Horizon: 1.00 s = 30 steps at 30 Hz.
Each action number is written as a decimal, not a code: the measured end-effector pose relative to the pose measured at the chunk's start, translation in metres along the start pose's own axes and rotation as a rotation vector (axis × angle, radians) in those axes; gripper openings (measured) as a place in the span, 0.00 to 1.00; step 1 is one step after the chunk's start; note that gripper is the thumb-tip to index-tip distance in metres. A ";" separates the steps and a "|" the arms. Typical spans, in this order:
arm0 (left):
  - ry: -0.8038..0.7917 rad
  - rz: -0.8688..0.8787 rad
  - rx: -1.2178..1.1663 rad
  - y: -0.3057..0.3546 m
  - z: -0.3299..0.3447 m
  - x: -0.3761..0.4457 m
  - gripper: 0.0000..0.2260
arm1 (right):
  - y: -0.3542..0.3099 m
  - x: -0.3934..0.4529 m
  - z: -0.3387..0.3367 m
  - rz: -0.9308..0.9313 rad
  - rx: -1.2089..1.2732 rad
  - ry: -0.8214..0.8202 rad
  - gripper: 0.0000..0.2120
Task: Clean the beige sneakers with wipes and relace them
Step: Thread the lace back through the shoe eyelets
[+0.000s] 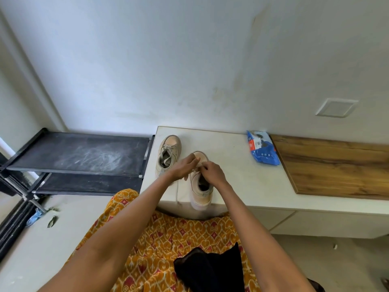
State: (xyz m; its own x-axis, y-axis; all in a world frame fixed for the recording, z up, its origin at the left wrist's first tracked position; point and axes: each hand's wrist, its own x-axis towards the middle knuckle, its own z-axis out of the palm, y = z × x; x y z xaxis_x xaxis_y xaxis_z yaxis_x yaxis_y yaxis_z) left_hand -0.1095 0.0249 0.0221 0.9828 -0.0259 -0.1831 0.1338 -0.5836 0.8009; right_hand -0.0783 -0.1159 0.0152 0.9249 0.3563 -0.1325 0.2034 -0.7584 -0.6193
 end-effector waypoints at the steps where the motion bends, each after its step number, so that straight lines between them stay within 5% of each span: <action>1: -0.018 -0.036 0.014 -0.002 -0.004 0.002 0.15 | 0.002 0.000 -0.001 0.002 0.043 0.000 0.13; 4: -0.156 -0.166 0.152 -0.013 -0.017 0.008 0.10 | 0.009 0.000 -0.003 0.032 0.199 0.011 0.13; 7: -0.262 -0.126 0.249 -0.016 -0.017 0.006 0.16 | 0.014 0.001 -0.004 0.041 0.281 0.007 0.13; 10: -0.135 0.016 0.101 -0.006 -0.004 0.003 0.15 | 0.017 -0.001 -0.007 0.045 0.414 -0.018 0.12; 15: -0.008 -0.047 -0.196 -0.014 0.018 0.006 0.07 | 0.026 -0.006 -0.012 0.026 0.589 -0.088 0.08; 21: 0.155 -0.026 -0.122 -0.019 0.028 0.008 0.05 | 0.027 -0.005 -0.020 0.006 0.621 -0.177 0.06; 25: 0.129 -0.072 -0.162 -0.019 0.032 0.008 0.03 | 0.030 -0.005 -0.023 -0.035 0.565 -0.180 0.08; 30: -0.014 -0.166 -0.218 -0.002 0.025 0.014 0.05 | 0.026 0.001 -0.025 -0.161 0.176 -0.011 0.07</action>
State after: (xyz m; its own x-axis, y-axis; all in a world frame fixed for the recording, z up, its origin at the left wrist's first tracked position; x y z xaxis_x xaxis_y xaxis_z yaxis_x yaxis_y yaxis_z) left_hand -0.0995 0.0049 0.0040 0.9434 0.0432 -0.3288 0.3187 -0.3923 0.8629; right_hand -0.0643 -0.1493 0.0182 0.8814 0.4715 -0.0286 0.2882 -0.5847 -0.7583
